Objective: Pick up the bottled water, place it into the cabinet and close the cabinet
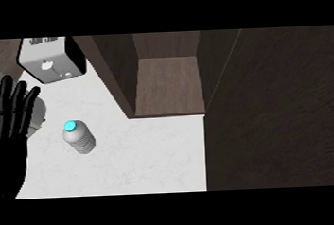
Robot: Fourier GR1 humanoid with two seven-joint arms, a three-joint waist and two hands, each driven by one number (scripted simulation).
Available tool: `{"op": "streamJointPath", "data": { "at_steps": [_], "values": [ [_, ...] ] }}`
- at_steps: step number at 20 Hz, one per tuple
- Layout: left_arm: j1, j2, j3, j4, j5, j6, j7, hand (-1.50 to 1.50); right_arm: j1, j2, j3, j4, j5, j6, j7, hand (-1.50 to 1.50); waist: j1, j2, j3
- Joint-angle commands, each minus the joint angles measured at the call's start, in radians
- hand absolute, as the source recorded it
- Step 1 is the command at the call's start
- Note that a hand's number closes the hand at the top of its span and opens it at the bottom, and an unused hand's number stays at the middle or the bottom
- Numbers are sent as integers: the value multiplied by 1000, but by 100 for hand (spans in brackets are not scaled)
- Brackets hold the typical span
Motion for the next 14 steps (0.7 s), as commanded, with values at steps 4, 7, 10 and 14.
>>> {"op": "streamJointPath", "data": {
  "at_steps": [4,7,10,14],
  "values": [
    [-176,98,109,139,59,-72,58,-150,131,6,3,-94,-38,56,-54,-150,10,20,15],
    [-132,54,108,224,167,-88,115,-150,122,15,153,-93,-164,168,47,-150,18,26,14],
    [-172,77,135,191,195,-63,233,-150,229,-21,144,-206,-239,222,77,-150,8,17,15],
    [-103,93,132,43,238,-78,321,-150,395,-27,158,-323,-273,260,55,-150,16,15,15]
  ]
}}
